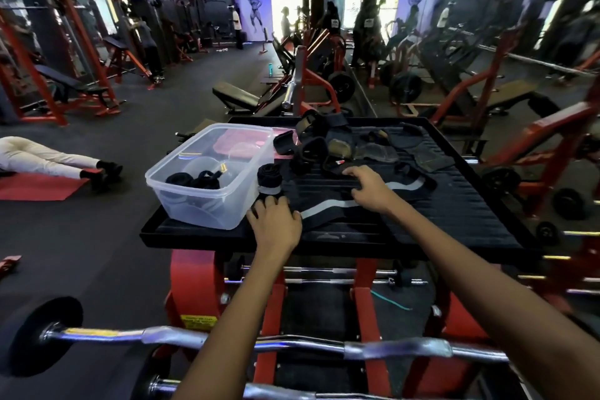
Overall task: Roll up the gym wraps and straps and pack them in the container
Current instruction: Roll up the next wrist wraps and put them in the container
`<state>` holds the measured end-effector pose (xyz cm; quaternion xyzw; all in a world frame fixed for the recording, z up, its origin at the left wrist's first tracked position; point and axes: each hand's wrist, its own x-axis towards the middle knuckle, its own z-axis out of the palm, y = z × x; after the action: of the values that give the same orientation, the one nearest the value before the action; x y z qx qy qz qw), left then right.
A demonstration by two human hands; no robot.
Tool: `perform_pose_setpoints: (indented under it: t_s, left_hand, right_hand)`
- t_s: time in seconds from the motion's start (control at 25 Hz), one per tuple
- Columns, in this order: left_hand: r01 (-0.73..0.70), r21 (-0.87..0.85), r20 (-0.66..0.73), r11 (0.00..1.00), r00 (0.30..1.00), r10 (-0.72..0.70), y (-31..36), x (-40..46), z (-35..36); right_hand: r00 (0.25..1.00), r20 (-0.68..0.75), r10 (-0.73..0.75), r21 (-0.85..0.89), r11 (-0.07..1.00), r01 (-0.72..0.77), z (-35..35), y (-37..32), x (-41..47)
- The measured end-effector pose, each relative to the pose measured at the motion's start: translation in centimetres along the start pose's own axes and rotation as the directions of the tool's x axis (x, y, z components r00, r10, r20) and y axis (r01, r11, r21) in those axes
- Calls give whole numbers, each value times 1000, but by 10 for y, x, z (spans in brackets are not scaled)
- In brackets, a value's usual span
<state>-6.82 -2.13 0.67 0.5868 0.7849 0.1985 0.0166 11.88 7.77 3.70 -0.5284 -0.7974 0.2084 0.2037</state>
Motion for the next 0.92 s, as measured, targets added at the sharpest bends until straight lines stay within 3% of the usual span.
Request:
perform_pose_setpoints:
  t_s: [0.16, 0.32, 0.48, 0.64, 0.76, 0.92]
  left_hand:
    - [-136, -51, 12, 989, 991, 136, 40, 3, 4]
    - [-226, -127, 193, 966, 949, 248, 70, 20, 20]
    - [-201, -42, 291, 979, 935, 205, 77, 30, 39]
    - [-169, 45, 220, 985, 963, 155, 81, 32, 35]
    - [-174, -15, 221, 985, 960, 173, 84, 39, 25]
    - [-64, -107, 275, 992, 957, 91, 86, 46, 2]
  right_hand:
    - [986, -141, 88, -66, 993, -98, -3, 34, -12]
    - [906, -344, 245, -78, 955, -287, -10, 63, -21]
    - [779, -387, 493, 192, 870, -455, -20, 87, -23]
    - [678, -327, 659, 567, 710, -417, -34, 108, -16]
    - [675, -306, 671, 554, 702, -447, -36, 114, -10]
    - [733, -362, 576, 597, 747, -292, -32, 98, 1]
